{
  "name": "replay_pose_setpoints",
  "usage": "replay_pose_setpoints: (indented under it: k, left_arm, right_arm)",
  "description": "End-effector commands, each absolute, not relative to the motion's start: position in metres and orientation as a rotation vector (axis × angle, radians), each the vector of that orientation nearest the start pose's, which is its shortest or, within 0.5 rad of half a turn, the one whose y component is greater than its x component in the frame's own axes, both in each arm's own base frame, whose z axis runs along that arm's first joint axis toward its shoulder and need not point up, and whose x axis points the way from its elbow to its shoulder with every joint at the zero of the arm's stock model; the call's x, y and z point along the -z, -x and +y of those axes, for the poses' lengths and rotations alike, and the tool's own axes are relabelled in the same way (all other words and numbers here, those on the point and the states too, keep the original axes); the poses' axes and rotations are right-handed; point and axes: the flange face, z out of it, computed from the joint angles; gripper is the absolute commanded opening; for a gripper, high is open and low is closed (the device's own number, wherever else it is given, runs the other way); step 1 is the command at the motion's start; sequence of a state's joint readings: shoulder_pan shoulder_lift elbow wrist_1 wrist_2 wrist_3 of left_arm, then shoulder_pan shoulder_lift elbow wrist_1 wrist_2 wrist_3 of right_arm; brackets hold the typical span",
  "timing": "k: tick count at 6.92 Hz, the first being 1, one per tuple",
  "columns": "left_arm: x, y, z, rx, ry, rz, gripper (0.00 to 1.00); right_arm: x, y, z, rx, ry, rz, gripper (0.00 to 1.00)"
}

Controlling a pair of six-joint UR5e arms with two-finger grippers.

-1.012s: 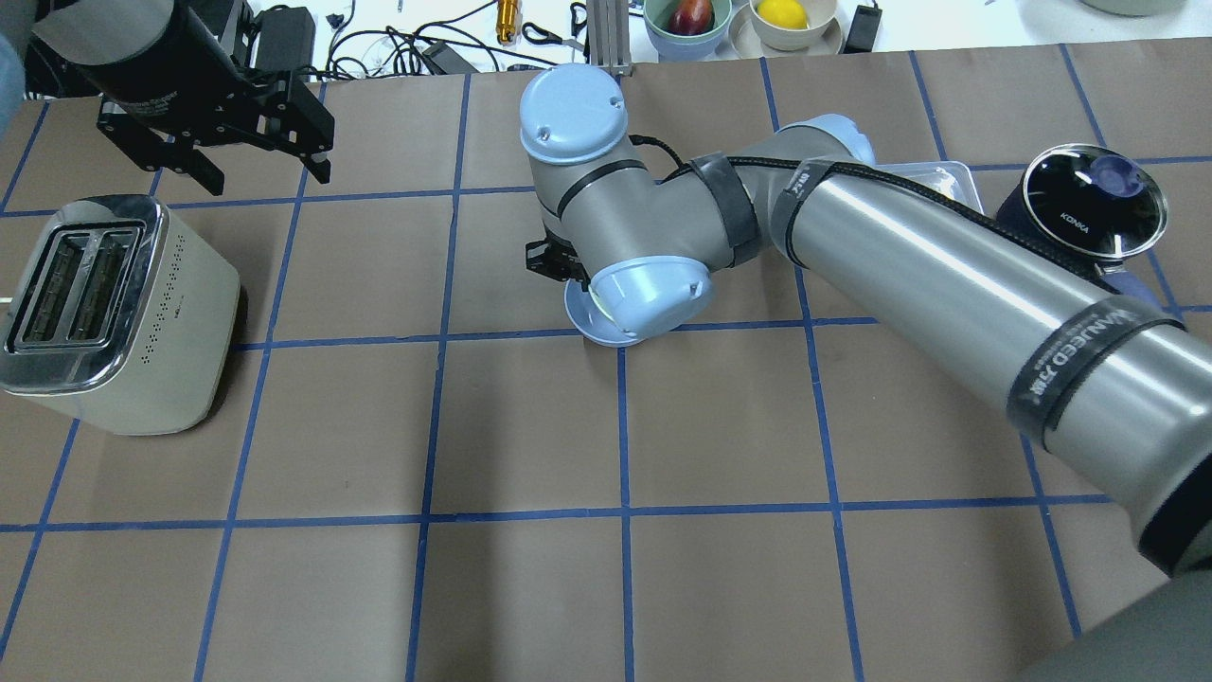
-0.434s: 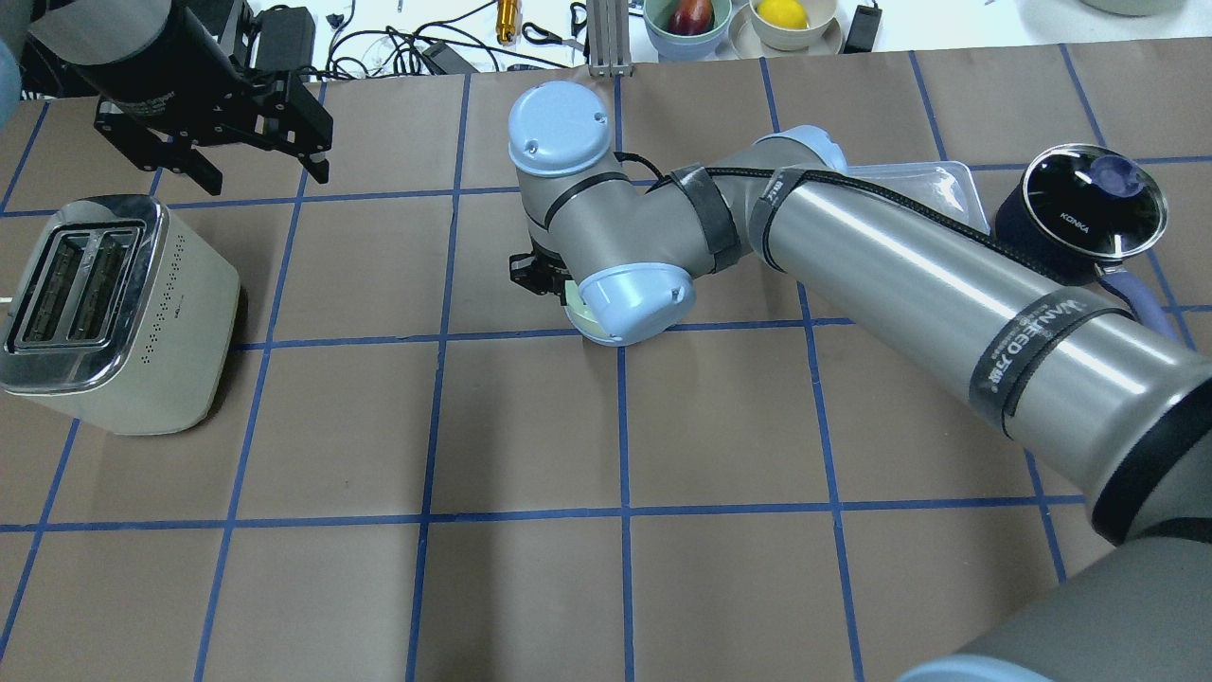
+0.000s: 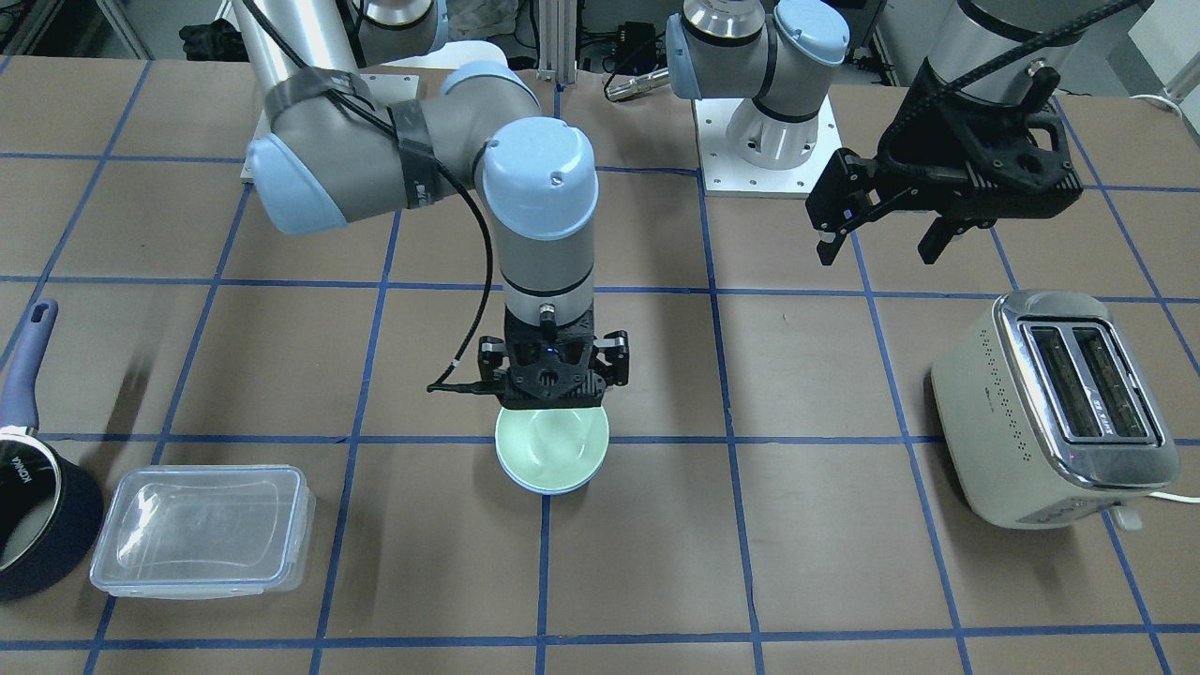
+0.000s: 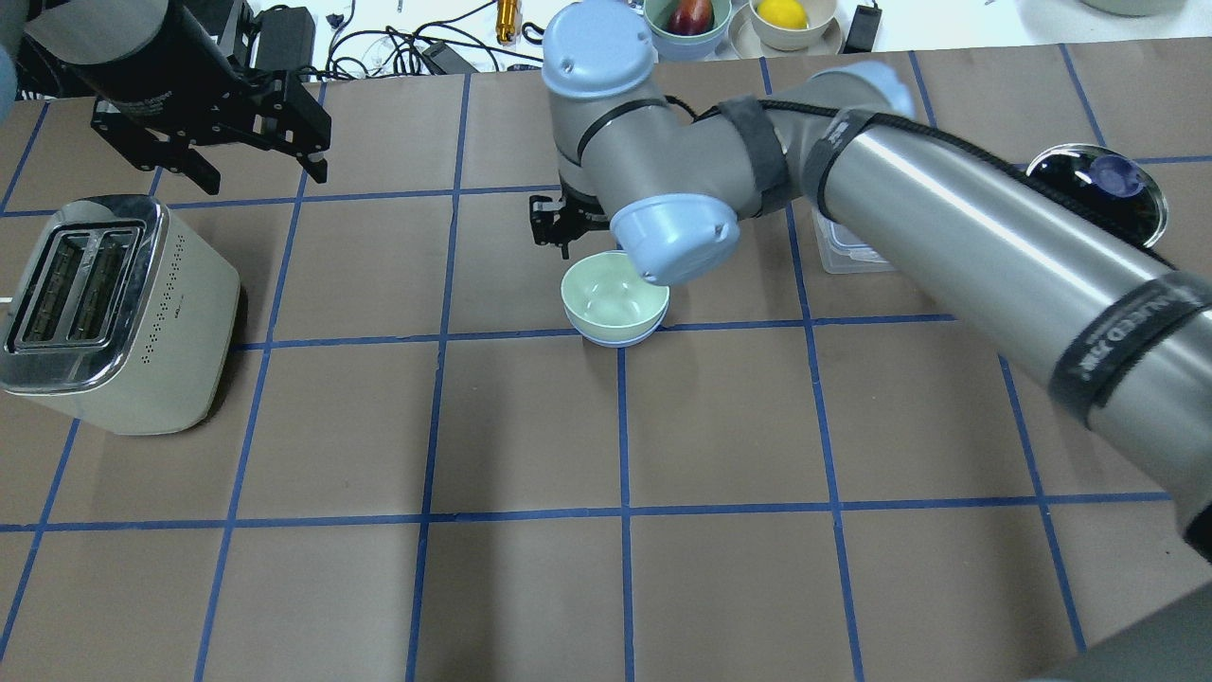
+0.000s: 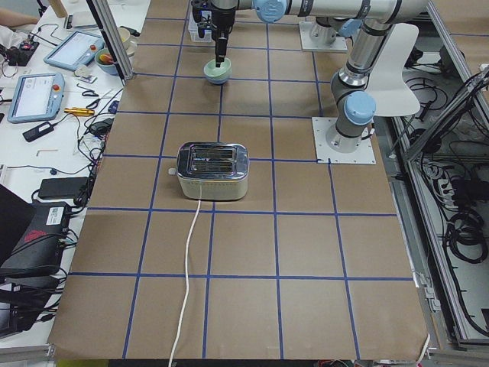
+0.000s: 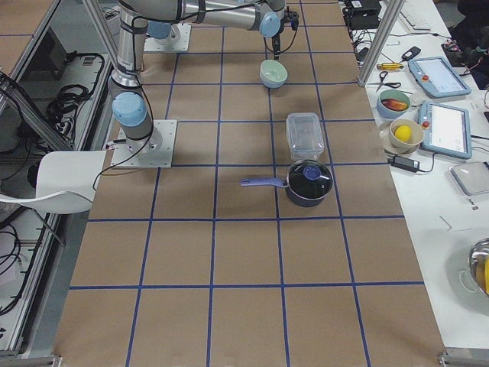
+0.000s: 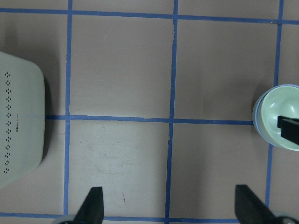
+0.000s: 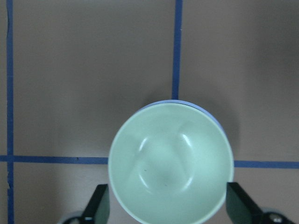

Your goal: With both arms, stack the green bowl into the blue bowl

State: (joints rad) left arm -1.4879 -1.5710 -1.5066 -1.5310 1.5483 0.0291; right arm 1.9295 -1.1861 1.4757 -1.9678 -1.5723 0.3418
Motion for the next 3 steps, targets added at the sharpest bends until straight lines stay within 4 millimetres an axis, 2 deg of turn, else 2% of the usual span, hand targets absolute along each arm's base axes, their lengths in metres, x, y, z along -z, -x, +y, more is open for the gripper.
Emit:
replay_pose_setpoints:
  k: [1,2,3]
  left_arm:
    - [-0.523,0.094,-0.512,0.162,0.083,3.155,1.0]
    - [-0.522,0.094,-0.512,0.162,0.083,3.157,1.0]
    - [-0.52,0.093,-0.514,0.156,0.085,3.162,1.0]
  right_arm:
    - [-0.443,-0.236,-0.546,0.009,0.067,3.154,1.0]
    - [-0.467,-0.182,-0.543,-0.012,0.001,3.161,1.0]
    - [-0.488,-0.142,-0.532,-0.028,0.136,3.179,1.0]
